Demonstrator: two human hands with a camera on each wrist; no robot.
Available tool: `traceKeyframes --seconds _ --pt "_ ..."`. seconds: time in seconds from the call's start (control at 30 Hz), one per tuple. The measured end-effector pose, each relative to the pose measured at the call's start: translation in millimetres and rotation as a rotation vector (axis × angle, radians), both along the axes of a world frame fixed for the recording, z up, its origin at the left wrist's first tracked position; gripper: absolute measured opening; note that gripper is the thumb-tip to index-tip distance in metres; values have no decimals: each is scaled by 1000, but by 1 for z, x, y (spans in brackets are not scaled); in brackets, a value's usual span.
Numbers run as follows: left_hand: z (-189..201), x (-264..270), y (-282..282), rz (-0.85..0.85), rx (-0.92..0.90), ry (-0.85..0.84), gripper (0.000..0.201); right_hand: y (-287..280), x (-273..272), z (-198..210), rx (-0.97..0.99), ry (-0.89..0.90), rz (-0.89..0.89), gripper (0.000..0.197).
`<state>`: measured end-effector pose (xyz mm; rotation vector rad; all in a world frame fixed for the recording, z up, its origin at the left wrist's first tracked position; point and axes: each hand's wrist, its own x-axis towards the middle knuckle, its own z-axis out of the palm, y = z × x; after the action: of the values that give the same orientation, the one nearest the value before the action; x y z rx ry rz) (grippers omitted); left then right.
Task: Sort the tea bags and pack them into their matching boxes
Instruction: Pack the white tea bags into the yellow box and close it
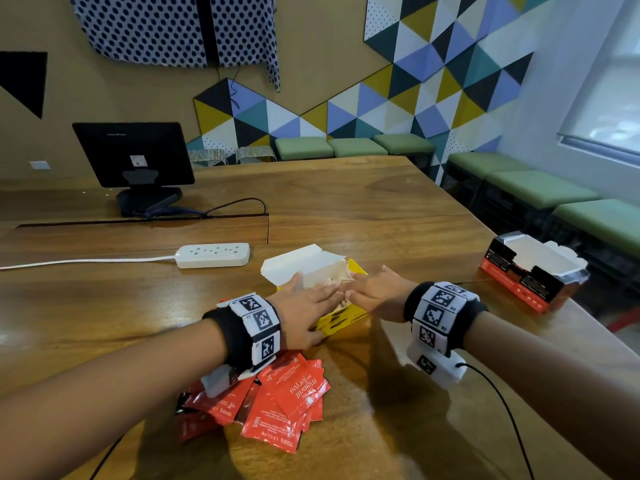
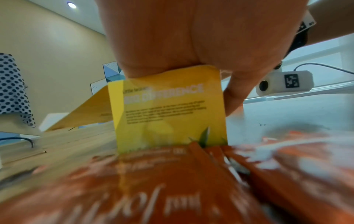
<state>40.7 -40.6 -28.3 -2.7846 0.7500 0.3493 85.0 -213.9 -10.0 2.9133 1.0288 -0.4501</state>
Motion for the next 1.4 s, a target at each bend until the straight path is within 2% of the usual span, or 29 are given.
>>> traceKeyframes --seconds 0.07,0.13,0.2,0.33,0.43,0.5,0.57,0.67,0.73,0.8,0.87,0.97,1.0,1.03,1.1,1.2,1.23,1.4 --pt "2 5 -1 8 11 13 76 -5 1 5 84 9 -39 41" --pt "3 10 2 30 -19 -7 77 -11 -1 9 85 21 -57 40" --pt "4 14 6 75 -129 -39 79 -19 -2 15 149 9 -90 35" --pt "3 21 18 321 -417 -107 80 -32 5 22 488 -40 -284 26" --pt "4 28 22 496 -576 16 96 -35 20 14 558 29 -482 30" --pt "8 27 20 555 -683 124 95 -31 27 4 531 129 -565 41" --pt "11 25 16 571 -695 187 90 -25 29 -4 578 236 -606 48" --pt "6 29 16 543 -646 155 108 -20 33 -10 728 263 -642 54" --pt "3 32 17 542 -691 134 112 -18 36 -11 886 299 -654 60" --pt "3 33 17 539 -755 121 110 -20 36 -8 1112 407 -690 65" --pt "3 31 15 547 -791 107 113 -22 31 -3 1246 498 -738 63" --pt "-2 33 17 569 -842 84 132 -32 26 -2 1041 345 -605 41" --pt "-3 34 17 584 -857 69 138 -36 23 -3 998 342 -541 36" --pt "-3 34 17 589 -871 58 143 -41 20 -3 977 375 -482 34" --pt "-3 33 16 559 -900 46 145 -48 12 -3 902 415 -358 46" --pt "-4 31 17 517 -918 35 138 -53 5 -4 731 326 -266 80" --pt "-3 29 17 511 -927 37 134 -52 2 -3 716 304 -258 83" --pt "0 21 20 450 -943 79 100 -46 -7 4 707 230 -187 54"
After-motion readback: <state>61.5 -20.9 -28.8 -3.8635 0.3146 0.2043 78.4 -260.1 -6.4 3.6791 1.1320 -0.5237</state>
